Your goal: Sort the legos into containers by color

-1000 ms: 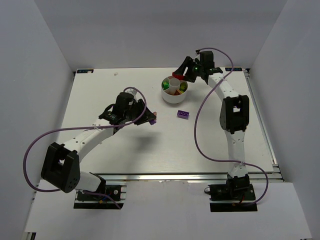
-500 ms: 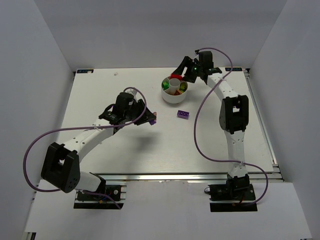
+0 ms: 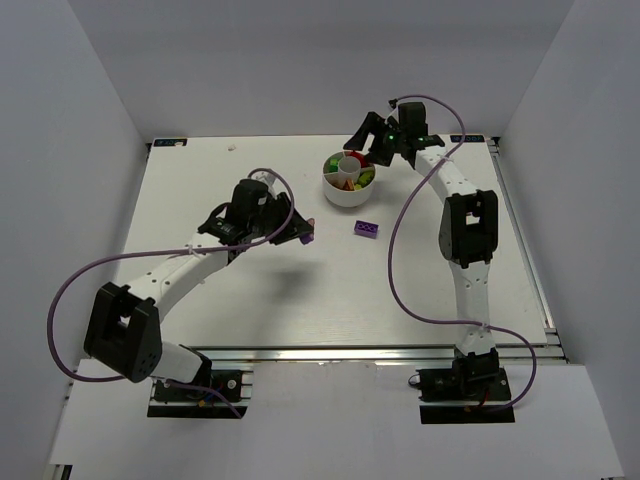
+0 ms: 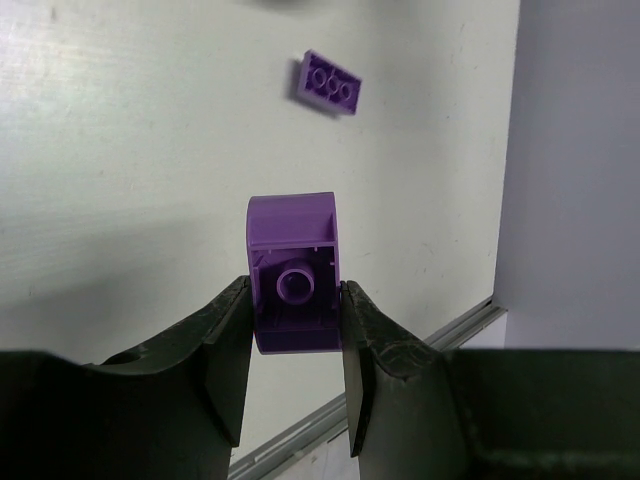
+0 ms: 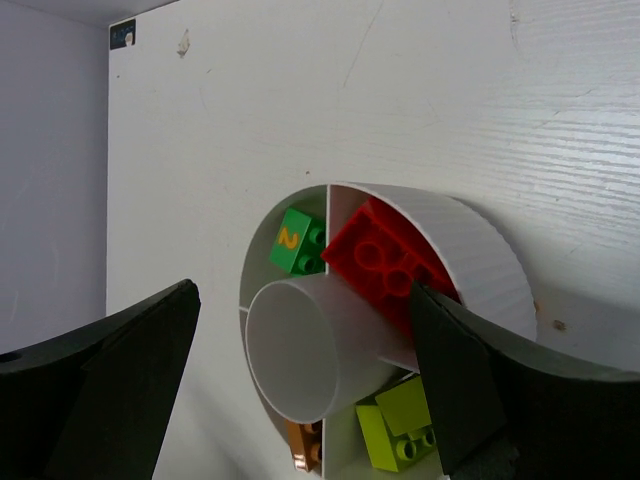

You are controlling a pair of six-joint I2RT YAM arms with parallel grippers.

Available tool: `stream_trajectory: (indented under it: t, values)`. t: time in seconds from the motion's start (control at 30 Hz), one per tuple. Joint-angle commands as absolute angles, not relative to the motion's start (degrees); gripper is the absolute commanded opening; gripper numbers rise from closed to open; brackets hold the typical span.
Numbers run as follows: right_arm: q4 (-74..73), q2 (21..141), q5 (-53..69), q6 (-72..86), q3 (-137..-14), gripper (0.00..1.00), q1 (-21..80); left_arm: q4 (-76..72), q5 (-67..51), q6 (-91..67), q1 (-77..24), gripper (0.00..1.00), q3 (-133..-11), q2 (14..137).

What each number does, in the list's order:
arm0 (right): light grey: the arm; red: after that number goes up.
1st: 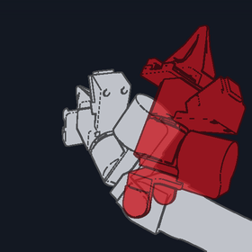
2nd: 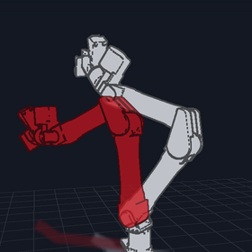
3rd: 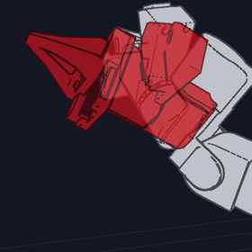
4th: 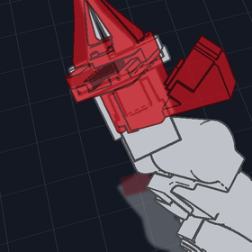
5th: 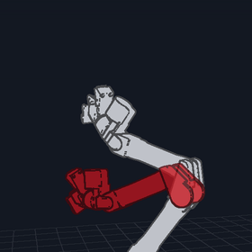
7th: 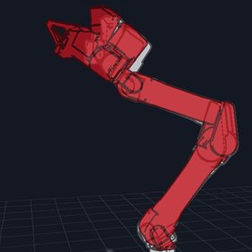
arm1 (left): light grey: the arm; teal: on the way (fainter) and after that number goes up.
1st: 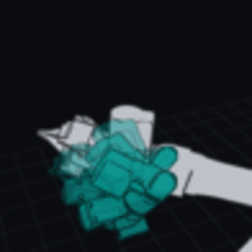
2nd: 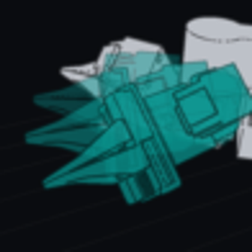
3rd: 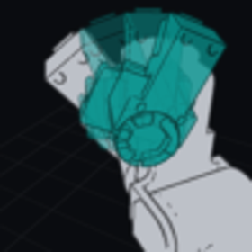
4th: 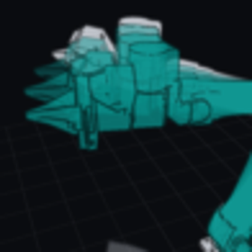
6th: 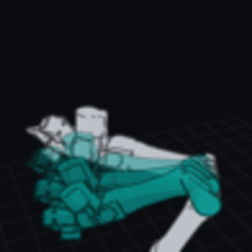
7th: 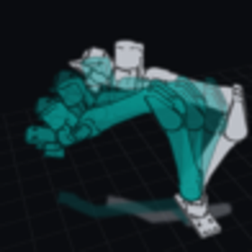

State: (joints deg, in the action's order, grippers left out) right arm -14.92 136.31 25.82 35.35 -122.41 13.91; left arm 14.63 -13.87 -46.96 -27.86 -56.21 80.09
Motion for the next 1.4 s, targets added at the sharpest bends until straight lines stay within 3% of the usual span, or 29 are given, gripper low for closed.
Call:
stream_trajectory:
  t: [0.0, 0.27, 0.37, 0.4, 0.47, 0.5, 0.57, 0.77, 1.0, 1.37]
  values:
    - [-13.4, 129.4, 29.3, 33.2, -121.6, 0.89, 12.6, 12.7, -14.1, -44.2, -27.6, 0.05, -62.0, 82.1]
    - [-11.8, 119.9, 42.7, 22.4, -115.4, 0.89, 6.1, 10.4, -15.0, -38.7, -27.6, 0.07, -77.6, 97.2]
    - [-4.2, 116.4, 60.0, 20.9, -107.6, 0.87, 2.7, 7.7, -13.7, -34.8, -27.6, 0.08, -83.7, 101.1]
    - [-1.1, 114.2, 65.9, 20.5, -105.8, 0.71, 2.2, 6.3, -13.4, -33.5, -27.6, 0.08, -84.8, 103.3]
    - [-2.9, 111.8, 69.5, 12.9, -102.1, 0.50, 1.2, 0.0, -12.4, -30.5, -27.6, 0.08, -85.7, 104.9]
    - [-5.2, 108.8, 70.5, 8.5, -100.9, 0.32, 1.1, -3.1, -12.2, -29.2, -27.6, 0.08, -85.9, 106.2]
    - [-14.2, 103.4, 69.6, -5.0, -95.7, 0.23, 0.9, -11.3, -11.2, -26.2, -27.7, 0.08, -85.6, 107.3]
    - [-14.4, 89.8, 64.0, -14.9, -76.2, 0.22, 0.9, -25.7, -9.0, -17.7, -27.8, 0.08, -88.4, 113.8]
    - [-10.2, 84.5, 60.8, -13.4, -66.9, 0.23, 0.6, -50.4, -13.1, -14.2, -27.9, 0.09, -83.8, 119.5]
    - [-8.3, 83.6, 59.9, -11.7, -65.7, 0.28, -2.0, -48.3, -13.5, -15.2, -28.7, 0.11, -92.9, 128.3]
